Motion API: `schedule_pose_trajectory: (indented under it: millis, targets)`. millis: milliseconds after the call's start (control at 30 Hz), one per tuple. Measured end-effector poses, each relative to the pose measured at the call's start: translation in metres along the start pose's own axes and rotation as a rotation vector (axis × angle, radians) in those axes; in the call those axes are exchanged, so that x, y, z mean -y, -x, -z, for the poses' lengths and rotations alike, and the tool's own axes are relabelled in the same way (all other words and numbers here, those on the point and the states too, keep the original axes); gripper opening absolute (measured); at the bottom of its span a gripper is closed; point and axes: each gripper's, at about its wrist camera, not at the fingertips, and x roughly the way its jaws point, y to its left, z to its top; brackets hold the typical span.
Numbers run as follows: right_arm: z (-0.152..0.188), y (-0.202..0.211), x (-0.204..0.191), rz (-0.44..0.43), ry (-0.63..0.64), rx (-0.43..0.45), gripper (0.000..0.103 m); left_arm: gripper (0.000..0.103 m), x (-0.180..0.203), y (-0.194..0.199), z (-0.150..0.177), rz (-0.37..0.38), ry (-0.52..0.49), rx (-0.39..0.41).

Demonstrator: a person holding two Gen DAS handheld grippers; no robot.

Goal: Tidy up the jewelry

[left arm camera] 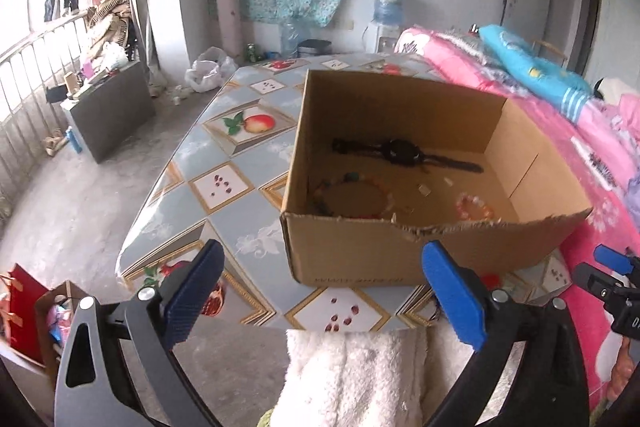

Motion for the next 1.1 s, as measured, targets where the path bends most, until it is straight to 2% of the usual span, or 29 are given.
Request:
schedule_pose_trajectory:
  millis: [267, 400, 1100]
  targets:
    - [0.001, -0.012, -0.025, 0.029, 0.036, -0.033, 0.09, 0.097, 0.01, -0.012, -0.002, 0.004, -0.001, -0.047]
    - [-0.001, -0.015, -0.027, 0.044, 0.019, -0.048, 0.092, 0.097, 0.013, -0.02, -0.004, -0.018, 0.006, -0.07]
    - [-0.018, -0.027, -0.027, 0.082, -0.043, -0.106, 0.095, 0.097, 0.033, -0.031, -0.003, -0.014, -0.002, -0.156]
